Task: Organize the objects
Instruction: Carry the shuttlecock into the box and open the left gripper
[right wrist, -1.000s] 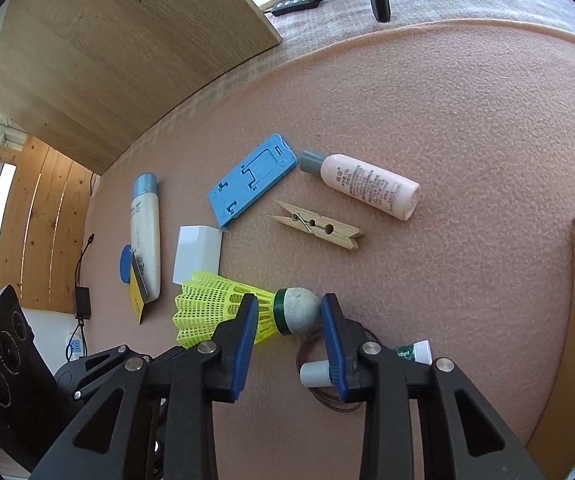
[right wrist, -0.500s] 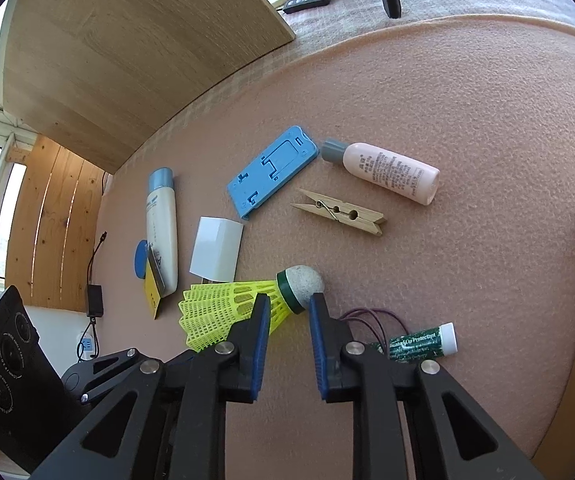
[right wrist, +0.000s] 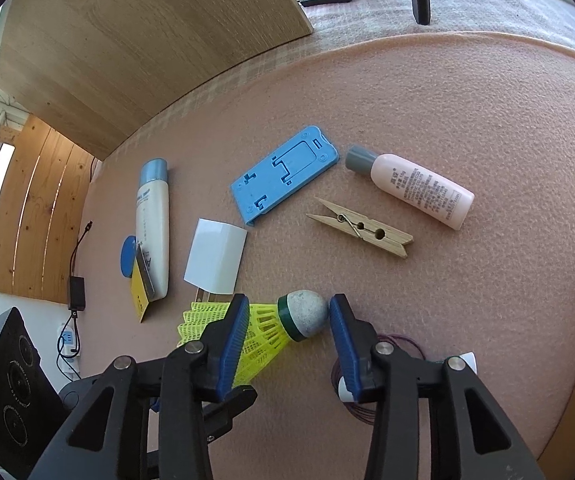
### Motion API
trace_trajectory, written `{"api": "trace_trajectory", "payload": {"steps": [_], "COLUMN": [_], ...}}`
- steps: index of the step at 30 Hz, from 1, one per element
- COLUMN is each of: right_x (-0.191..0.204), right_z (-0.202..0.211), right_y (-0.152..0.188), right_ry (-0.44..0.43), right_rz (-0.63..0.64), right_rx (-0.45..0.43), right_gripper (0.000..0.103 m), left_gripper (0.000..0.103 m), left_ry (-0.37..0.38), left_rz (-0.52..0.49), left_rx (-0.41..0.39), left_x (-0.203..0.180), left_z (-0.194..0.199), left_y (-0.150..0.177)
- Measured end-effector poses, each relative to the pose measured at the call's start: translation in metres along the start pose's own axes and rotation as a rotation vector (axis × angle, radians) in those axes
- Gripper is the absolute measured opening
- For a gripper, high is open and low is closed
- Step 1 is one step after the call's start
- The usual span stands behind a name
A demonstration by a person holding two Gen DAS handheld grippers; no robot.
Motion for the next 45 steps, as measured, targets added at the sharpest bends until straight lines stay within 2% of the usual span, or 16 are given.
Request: {"api": "trace_trajectory", "payload": {"steps": [2,3,4,10,12,17,19,22,25,28,36,40,45], "right_x": [0.000,-0.001,-0.002,0.000,0.003,0.014,0.019,0.023,0.021,0.022,0.029,0.026,0.006], "right_z": [-0.002,-0.003,-0.004,-0.005,-0.005,-0.003,-0.001,0.003,0.002,0.004,0.037,0.065,0.104], "right_y": [-0.001,-0.001,-0.001,0.000,0.003,0.010,0.013,0.017,0.021,0.026,0.027,0.026,0.024], "right_ry": [0.003,0.008,0.012,-0.037,-0.070,-0.114,-0.131,-0.114,-0.116,-0.145,-0.142,-0.127,-0.097], "right_rz": [0.001,0.001,0.002,-0.026,-0.036,-0.032,-0.029,-0.019,-0.033,-0.051,-0.019,-0.012,-0.031], "right_rx": [0.001,0.003,0.006,0.017,0.027,0.038,0.048,0.032,0.038,0.040,-0.024,-0.082,-0.163], "right_gripper": [0.040,0.045,0.048,0.047,0.042,0.035,0.029,0.029,0.029,0.029,0.029,0.029,0.029], "left_gripper": [0.041,0.042,0.042,0.041,0.028,0.019,0.018,0.018,0.017,0.017,0.017,0.017,0.017], "left_ry": [0.001,0.005,0.005,0.035,0.044,0.051,0.048,0.035,0.054,0.060,0.084,0.088,0.135], "left_rz": [0.013,0.016,0.017,0.018,0.014,-0.036,-0.056,-0.068,-0.054,-0.055,-0.083,-0.134,-0.191], "left_rx": [0.002,0.005,0.008,0.006,0.005,-0.014,-0.027,-0.031,-0.027,-0.049,-0.101,-0.131,-0.155], "left_x": [0.004,0.005,0.006,0.003,0.000,-0.014,-0.019,-0.021,-0.020,-0.021,-0.040,-0.065,-0.108], "left_z": [-0.002,-0.004,-0.006,-0.010,-0.009,-0.002,0.002,0.003,0.003,0.008,0.036,0.047,0.056], "left_y": [-0.001,-0.001,-0.002,-0.007,-0.008,-0.011,-0.012,-0.011,-0.008,-0.006,-0.014,-0.025,-0.038]}}
Point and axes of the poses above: each gripper's, at about its wrist camera, not at the fingertips, and z roughly against the way its jaws point, x to its left, y to its underside, the point moved 7 cm from there along -z, roughly the way its jaws point, and after that the axes turned 1 degree about y, right-handed, at the moved point
